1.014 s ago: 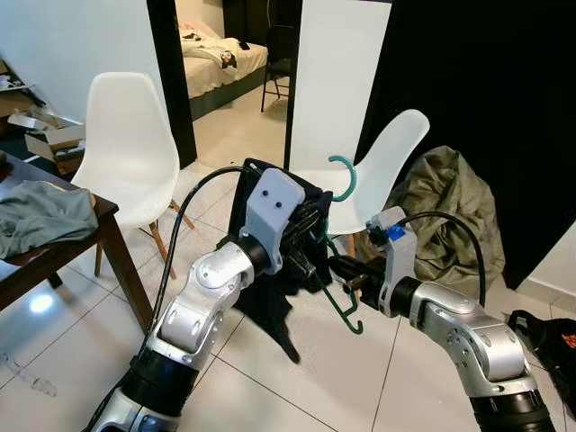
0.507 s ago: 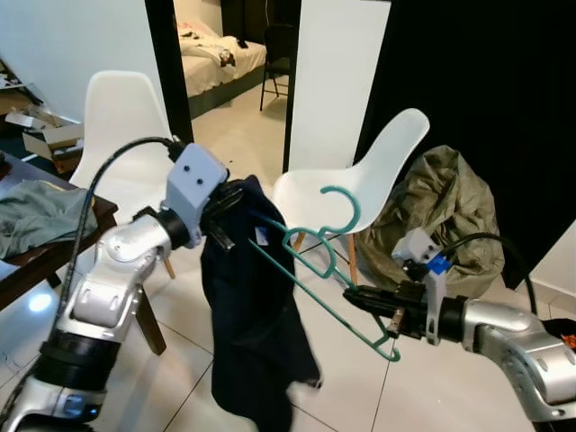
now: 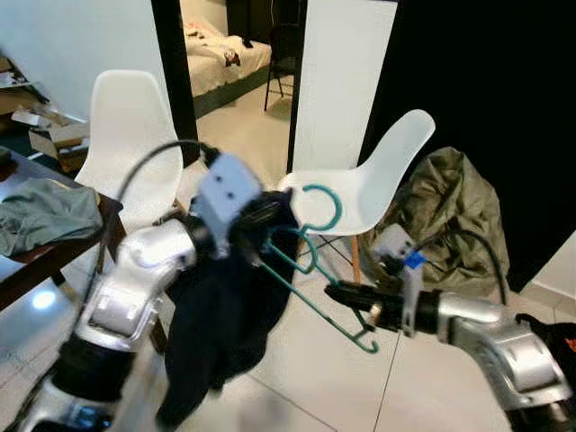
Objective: Hang hanger
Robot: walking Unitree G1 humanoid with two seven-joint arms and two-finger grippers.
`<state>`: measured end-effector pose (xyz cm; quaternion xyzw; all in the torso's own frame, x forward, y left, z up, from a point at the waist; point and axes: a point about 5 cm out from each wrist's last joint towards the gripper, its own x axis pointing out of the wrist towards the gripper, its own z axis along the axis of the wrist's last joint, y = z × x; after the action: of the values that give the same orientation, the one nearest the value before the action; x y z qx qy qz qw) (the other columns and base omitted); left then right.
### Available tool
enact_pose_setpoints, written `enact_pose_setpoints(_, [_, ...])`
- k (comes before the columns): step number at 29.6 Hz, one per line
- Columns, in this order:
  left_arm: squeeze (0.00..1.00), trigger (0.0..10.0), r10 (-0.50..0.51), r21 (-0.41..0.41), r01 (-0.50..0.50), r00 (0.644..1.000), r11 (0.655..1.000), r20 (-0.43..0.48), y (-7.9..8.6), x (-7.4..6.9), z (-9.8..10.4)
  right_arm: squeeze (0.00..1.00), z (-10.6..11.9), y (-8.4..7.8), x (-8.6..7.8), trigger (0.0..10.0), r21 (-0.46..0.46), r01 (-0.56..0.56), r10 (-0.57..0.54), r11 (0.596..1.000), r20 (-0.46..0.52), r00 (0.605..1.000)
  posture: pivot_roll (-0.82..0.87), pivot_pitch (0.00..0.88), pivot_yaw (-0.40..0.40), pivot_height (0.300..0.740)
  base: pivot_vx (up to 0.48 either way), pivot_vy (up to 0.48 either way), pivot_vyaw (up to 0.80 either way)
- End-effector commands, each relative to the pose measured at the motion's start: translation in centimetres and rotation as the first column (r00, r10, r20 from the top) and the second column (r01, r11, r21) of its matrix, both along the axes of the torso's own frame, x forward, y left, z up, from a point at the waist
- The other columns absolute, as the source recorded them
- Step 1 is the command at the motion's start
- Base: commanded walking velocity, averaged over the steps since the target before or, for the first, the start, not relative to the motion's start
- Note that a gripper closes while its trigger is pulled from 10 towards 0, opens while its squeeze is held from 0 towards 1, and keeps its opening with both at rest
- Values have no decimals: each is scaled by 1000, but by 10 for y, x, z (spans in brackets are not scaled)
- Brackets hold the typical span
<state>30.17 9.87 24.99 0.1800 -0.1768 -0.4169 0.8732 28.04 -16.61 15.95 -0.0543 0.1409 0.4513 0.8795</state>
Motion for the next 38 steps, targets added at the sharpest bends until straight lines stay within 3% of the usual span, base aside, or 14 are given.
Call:
enact_pose_setpoints(1, [0, 10000, -59, -23, 59, 998, 998, 6, -11, -7, 2, 0, -1, 3, 2, 10000, -5, 15, -16, 1000, -8, 1000, 41, 0, -30, 740, 0, 0, 0])
enact_pose_setpoints(7, [0, 10000, -160, -38, 159, 987, 987, -29, -33, -18, -7, 0, -1, 17, 8, 10000, 31, 30, -31, 999, 23, 999, 33, 0, -27, 740, 0, 0, 0])
enact_pose_setpoints(15, [0, 10000, -183, -9, 183, 982, 983, -40, -36, -22, -11, 0, 2, 25, 7, 10000, 44, -33, 31, 998, 50, 998, 35, 0, -31, 740, 0, 0, 0])
enact_pose_setpoints(17, [0, 10000, -130, 9, 130, 991, 991, -29, -25, -16, -9, 0, 3, 22, 4, 10000, 38, -60, 58, 997, 54, 997, 36, 0, -32, 740, 0, 0, 0])
enact_pose_setpoints(19, [0, 10000, -17, 23, 17, 1000, 1000, -3, 0, -3, -2, 0, 5, 12, -1, 10000, 27, -86, 85, 996, 55, 995, 36, 0, -34, 740, 0, 0, 0])
enact_pose_setpoints(20, [0, 10000, -17, 23, 17, 1000, 1000, -3, 0, -3, -2, 0, 5, 12, -1, 10000, 27, -86, 85, 996, 55, 995, 36, 0, -34, 740, 0, 0, 0])
enact_pose_setpoints(22, [0, 10000, 91, 48, -92, 995, 995, 31, 30, 6, 7, 0, 9, -1, -5, 10000, 12, -97, 96, 995, 55, 994, 36, 0, -34, 740, 0, 0, 0])
enact_pose_setpoints(23, [0, 10000, 91, 48, -92, 995, 995, 31, 30, 6, 7, 0, 9, -1, -5, 10000, 12, -97, 96, 995, 55, 994, 36, 0, -34, 740, 0, 0, 0])
enact_pose_setpoints(24, [0, 10000, 126, 64, -129, 991, 990, 46, 43, 8, 11, 0, 10, -7, -7, 10000, 5, -101, 101, 995, 56, 993, 35, 0, -35, 740, 0, 0, 0])
enact_pose_setpoints(26, [0, 10000, 126, 64, -129, 991, 990, 46, 43, 8, 11, 0, 10, -7, -7, 10000, 5, -101, 101, 995, 56, 993, 35, 0, -35, 740, 0, 0, 0])
enact_pose_setpoints(30, [0, 10000, 183, 121, -192, 980, 974, 81, 72, 9, 22, 0, 15, -24, -13, 10000, -15, -110, 111, 994, 59, 992, 35, 0, -31, 740, 0, 0, 0])
enact_pose_setpoints(34, [0, 10000, 167, 163, -179, 982, 970, 83, 78, 6, 23, 0, 15, -29, -21, 10000, -32, -164, 165, 986, 36, 986, 34, 0, -28, 740, 0, 0, 0])
enact_pose_setpoints(38, [0, 10000, 112, 177, -123, 991, 976, 72, 73, 3, 23, 0, 14, -27, -28, 10000, -38, -232, 232, 972, 8, 973, 34, 0, -28, 740, 0, 0, 0])
